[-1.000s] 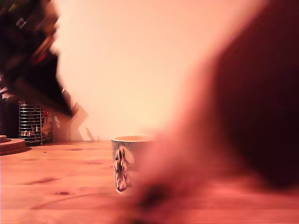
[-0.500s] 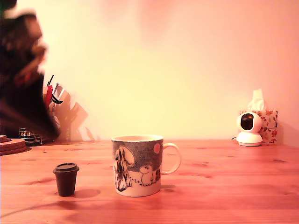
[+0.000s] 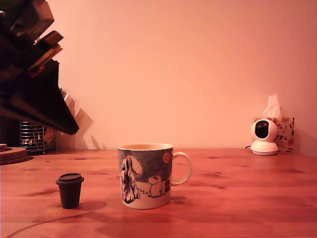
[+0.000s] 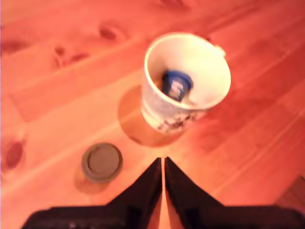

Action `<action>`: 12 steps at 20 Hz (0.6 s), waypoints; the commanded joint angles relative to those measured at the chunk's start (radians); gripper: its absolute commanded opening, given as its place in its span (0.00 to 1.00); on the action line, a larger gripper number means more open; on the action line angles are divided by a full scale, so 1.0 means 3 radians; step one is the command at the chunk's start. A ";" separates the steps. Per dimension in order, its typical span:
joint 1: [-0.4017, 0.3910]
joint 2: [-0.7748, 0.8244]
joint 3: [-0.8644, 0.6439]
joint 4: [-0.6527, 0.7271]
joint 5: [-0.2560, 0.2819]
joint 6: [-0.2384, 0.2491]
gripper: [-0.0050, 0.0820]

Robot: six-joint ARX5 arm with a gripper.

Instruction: Pick up the coffee capsules on the table and drop them inside the coffee cup

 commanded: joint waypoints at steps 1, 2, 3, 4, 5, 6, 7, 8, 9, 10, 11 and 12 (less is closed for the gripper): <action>-0.0008 -0.0028 -0.0058 0.0067 -0.0027 0.0004 0.04; -0.0008 -0.0031 -0.0058 0.0086 -0.0051 0.0004 0.04; -0.0008 -0.0031 -0.0058 0.0100 -0.0051 0.0038 0.04; -0.0008 -0.0031 -0.0058 0.0103 -0.0060 0.0061 0.04; -0.0008 -0.0031 -0.0058 0.0104 -0.0060 0.0066 0.04; -0.0011 -0.0031 -0.0057 0.0106 -0.0061 0.0066 0.04; -0.0011 -0.0031 -0.0058 0.0107 -0.0079 0.0065 0.04; -0.0010 -0.0031 -0.0058 0.0107 -0.0123 0.0065 0.04; -0.0010 -0.0031 -0.0058 0.0104 -0.0159 0.0064 0.04; -0.0010 -0.0031 -0.0058 0.0100 -0.0257 0.0019 0.04; -0.0010 -0.0032 -0.0058 0.0093 -0.0305 -0.0057 0.04; -0.0011 -0.0033 -0.0058 0.0086 -0.0343 -0.0094 0.04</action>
